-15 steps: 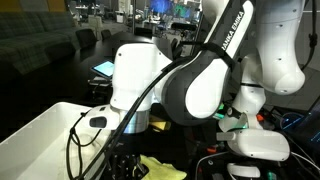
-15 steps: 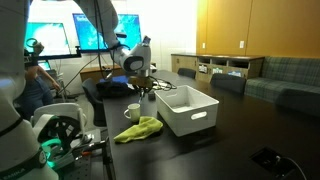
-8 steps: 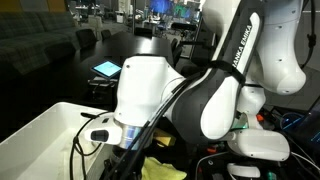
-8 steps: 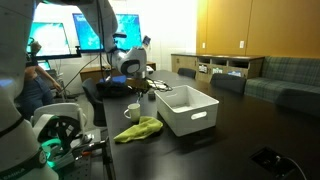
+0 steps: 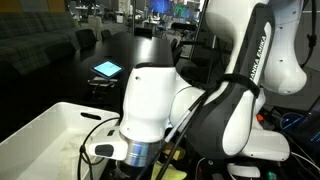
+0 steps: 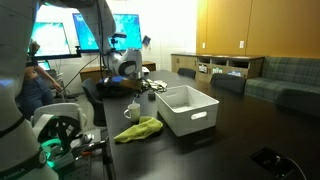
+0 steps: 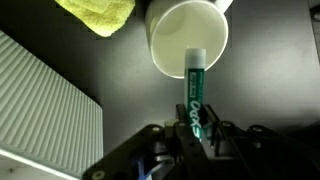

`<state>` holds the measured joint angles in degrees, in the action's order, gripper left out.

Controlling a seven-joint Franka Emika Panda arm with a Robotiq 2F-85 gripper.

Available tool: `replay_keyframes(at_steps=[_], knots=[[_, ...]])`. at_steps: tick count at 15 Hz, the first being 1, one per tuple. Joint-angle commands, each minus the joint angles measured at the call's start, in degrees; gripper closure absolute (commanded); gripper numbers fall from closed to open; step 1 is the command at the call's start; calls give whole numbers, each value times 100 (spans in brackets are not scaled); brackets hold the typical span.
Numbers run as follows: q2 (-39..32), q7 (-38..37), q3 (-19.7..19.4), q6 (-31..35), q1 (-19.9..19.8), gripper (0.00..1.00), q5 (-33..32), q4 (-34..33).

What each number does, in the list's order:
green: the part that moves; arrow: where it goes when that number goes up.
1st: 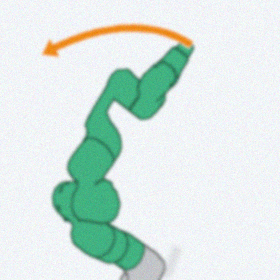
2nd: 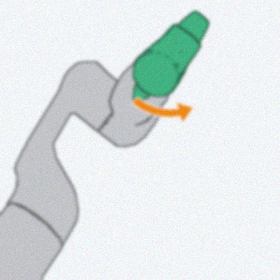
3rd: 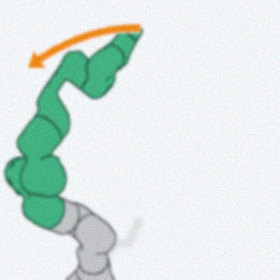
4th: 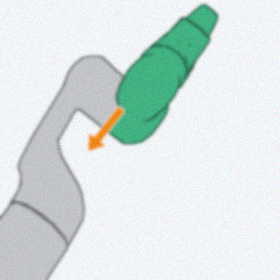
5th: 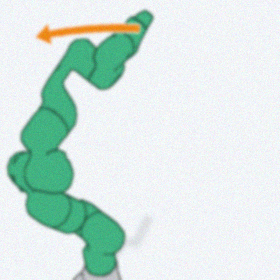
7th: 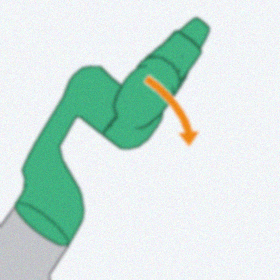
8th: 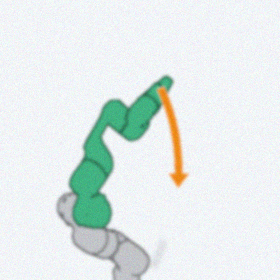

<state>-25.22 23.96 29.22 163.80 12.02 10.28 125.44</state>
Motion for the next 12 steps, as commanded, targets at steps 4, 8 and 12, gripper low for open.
replay_keyframes(at_steps=[4,8,12], knots=[[-76,-413,-25,858,67,87,-166,170],[38,-1424,-863,2080,829,87,-625,496],[196,-1543,-2686,2223,2502,87,-704,705]])
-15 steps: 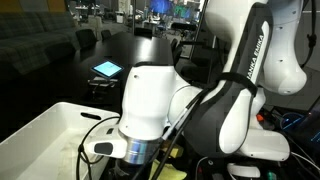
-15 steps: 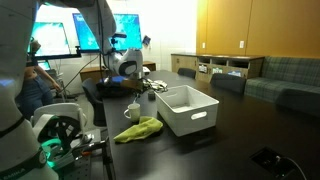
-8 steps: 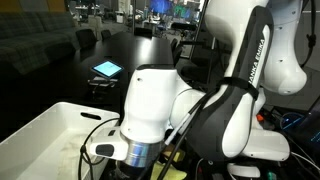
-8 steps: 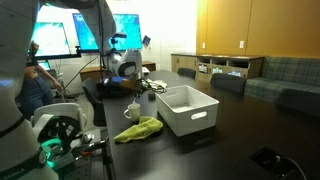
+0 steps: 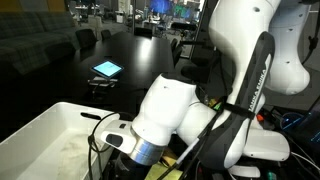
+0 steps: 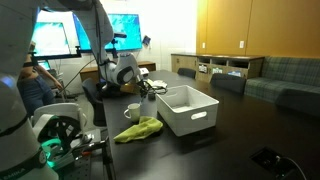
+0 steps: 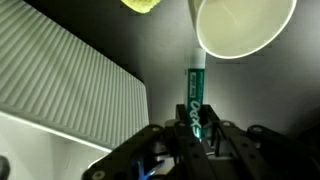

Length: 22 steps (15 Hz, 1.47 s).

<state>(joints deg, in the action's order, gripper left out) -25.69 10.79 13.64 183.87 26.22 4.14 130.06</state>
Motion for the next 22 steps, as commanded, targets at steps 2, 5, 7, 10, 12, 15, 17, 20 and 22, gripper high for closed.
replay_keyframes(at_steps=[2,5,7,10,12,15,17,20,22], knots=[[285,-239,-2016,109,1940,87,-112,337],[287,-239,-3073,-76,3068,87,-95,430],[349,-239,-3347,-207,3443,87,-51,466],[540,-215,-3282,-462,3556,87,-15,490],[752,-135,-3049,-760,3379,87,32,464],[1070,-401,-2222,-1189,2496,87,-426,400],[1126,-361,-1549,-1425,1853,87,-373,288],[873,-385,-737,-1599,1046,87,-289,-29],[693,-484,-414,-1634,689,87,-364,-209]])
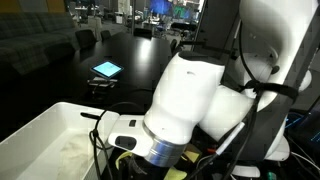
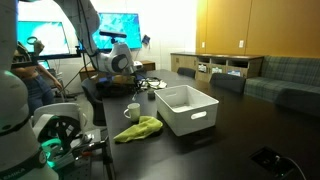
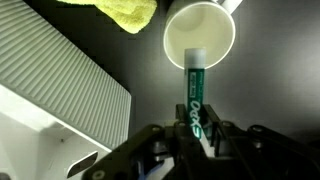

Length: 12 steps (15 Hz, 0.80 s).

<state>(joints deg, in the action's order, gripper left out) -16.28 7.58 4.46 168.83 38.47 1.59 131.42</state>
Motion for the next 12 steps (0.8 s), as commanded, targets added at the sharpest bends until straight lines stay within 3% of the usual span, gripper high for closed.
replay_keyframes(at_steps=[1,12], knots=[[-329,-237,610,-92,-664,87,-143,-399],[-740,-556,1097,-158,-1185,87,-368,-578]])
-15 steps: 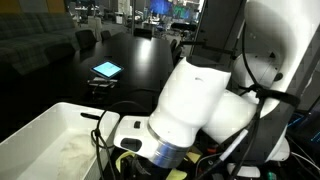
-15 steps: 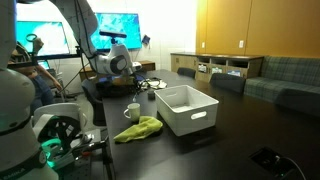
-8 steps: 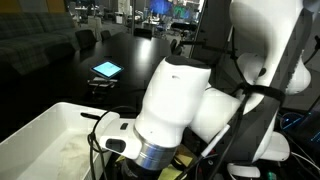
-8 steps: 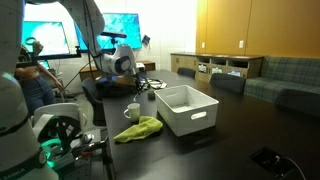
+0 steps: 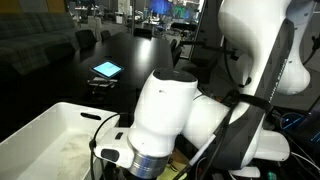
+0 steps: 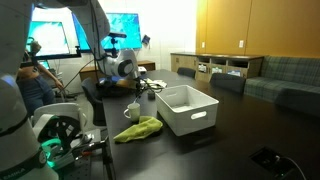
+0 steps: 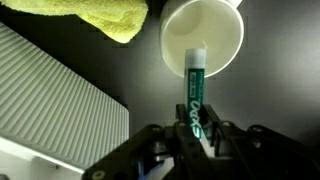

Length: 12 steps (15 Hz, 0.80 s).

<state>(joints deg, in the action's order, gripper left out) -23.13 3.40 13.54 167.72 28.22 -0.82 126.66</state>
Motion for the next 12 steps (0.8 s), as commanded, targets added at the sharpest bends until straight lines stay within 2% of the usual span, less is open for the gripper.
replay_keyframes(at_steps=[1,12], knots=[[-82,-169,189,9,-153,87,-137,-95],[-354,-163,283,1086,-248,87,-119,270]])
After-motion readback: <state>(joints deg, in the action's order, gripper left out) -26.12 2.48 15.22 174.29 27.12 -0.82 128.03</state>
